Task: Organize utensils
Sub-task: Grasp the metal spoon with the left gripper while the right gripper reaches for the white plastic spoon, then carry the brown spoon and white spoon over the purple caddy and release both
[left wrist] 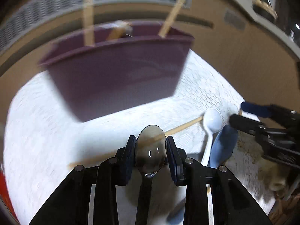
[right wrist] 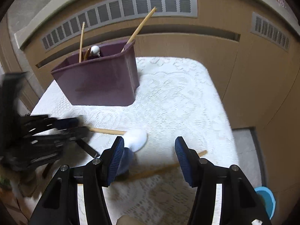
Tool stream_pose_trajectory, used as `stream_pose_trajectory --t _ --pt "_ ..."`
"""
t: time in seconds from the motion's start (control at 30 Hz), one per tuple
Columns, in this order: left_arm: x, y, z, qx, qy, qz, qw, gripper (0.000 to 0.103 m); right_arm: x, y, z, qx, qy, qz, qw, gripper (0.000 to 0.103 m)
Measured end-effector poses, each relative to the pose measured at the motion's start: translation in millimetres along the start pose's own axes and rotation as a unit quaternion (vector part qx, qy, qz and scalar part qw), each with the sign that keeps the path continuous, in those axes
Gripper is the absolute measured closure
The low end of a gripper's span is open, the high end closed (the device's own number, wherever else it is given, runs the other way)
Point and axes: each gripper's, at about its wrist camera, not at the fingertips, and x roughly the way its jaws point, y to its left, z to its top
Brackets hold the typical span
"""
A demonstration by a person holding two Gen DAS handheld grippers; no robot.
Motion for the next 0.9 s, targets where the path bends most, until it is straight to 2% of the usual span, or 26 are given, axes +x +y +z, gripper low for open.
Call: stream_pose_trajectory --t 0.2,0.27,0.3,0.37,0.4,0.43,0.5,0.73,0.9 --pt "-37.8 26.0 -23.5 -0.072 -0.045 0.014 0.9963 0.070 44.0 26.1 10.0 0.041 0.069 0.002 0.997 0.048" --pt "-45.3 29.4 -31.9 -0.084 -0.053 0.021 0.9949 0.070 48.2 39.8 11.6 0.026 0.059 -0.026 0.998 0.048" --pt "-44.9 39.1 -26.2 -0.087 -0.054 0.023 0.9945 0.070 49.9 47.2 11.8 0.013 0.060 -0.031 0.998 0.048" --pt "-40.5 47.0 -28.0 -0.092 -0.056 0.024 0.9939 0.070 51.7 62.5 10.6 -0.021 0.058 -0.046 0.997 0.058" --pt "-42.9 49.1 -30.2 -0.097 -0.057 0.022 0.9934 0.070 50.0 68.8 9.6 -0.035 0.054 -0.048 0.997 0.068" --pt "-45.6 52.9 -33.0 -0.099 -0.058 0.021 0.9931 0.070 48.4 72.5 9.1 -0.042 0.055 -0.043 0.997 0.068" --pt "-50.1 55.5 -35.2 -0.103 -0.062 0.022 0.9925 0.070 41.9 77.8 8.1 -0.051 0.055 -0.023 0.997 0.068" --pt "-72.9 49.3 -45.4 -0.108 -0.078 0.021 0.9909 0.070 -12.8 80.0 6.7 -0.067 -0.001 0.024 0.997 0.068" --pt "-97.2 35.5 -52.2 -0.101 -0.103 0.020 0.9894 0.070 -55.3 75.7 2.1 -0.077 -0.036 0.052 0.995 0.068"
